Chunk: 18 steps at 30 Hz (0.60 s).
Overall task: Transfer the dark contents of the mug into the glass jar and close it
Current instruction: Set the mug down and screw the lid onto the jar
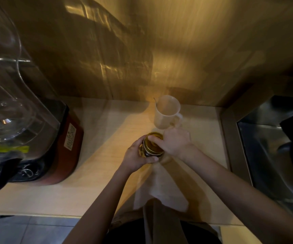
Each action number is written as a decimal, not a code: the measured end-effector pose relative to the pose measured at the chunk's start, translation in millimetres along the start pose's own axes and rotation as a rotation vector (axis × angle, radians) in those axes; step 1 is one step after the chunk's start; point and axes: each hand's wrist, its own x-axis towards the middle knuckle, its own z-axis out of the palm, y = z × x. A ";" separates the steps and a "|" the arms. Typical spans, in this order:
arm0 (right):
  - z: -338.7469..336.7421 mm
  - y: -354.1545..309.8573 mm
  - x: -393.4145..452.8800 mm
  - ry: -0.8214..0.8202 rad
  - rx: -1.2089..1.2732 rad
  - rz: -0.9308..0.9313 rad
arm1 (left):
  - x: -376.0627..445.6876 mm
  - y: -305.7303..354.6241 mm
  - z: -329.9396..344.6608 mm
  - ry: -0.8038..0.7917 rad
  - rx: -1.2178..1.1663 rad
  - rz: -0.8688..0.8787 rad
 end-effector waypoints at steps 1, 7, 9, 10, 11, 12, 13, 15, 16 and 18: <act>-2.9 5.8 -0.6 -0.039 0.028 0.033 | -0.5 1.1 0.0 -0.004 -0.003 0.006; -8.7 21.3 8.0 -0.180 0.034 -0.253 | 0.8 -1.2 0.6 -0.005 0.007 -0.002; -2.2 17.0 10.8 -0.227 0.028 -0.346 | 1.0 -1.4 0.4 -0.009 0.023 -0.007; 1.0 13.9 11.9 -0.225 0.009 -0.379 | 1.1 -1.3 0.4 -0.009 0.025 -0.011; 3.4 11.2 12.5 -0.209 -0.018 -0.398 | 1.6 -1.6 0.8 -0.007 0.022 -0.016; 6.3 10.2 13.7 -0.183 -0.041 -0.411 | 2.0 -2.4 1.2 -0.004 0.019 -0.021; 5.7 8.6 13.0 -0.160 -0.060 -0.416 | 2.5 -3.2 1.5 0.000 0.018 -0.022; 2.7 6.6 11.6 -0.132 -0.082 -0.414 | 3.4 -4.1 2.1 0.008 0.022 -0.024; 2.4 6.1 11.3 -0.119 -0.088 -0.420 | 3.8 -4.4 2.1 0.010 0.025 -0.023; 0.4 4.8 10.4 -0.092 -0.093 -0.441 | 4.3 -4.6 2.5 0.010 0.025 -0.020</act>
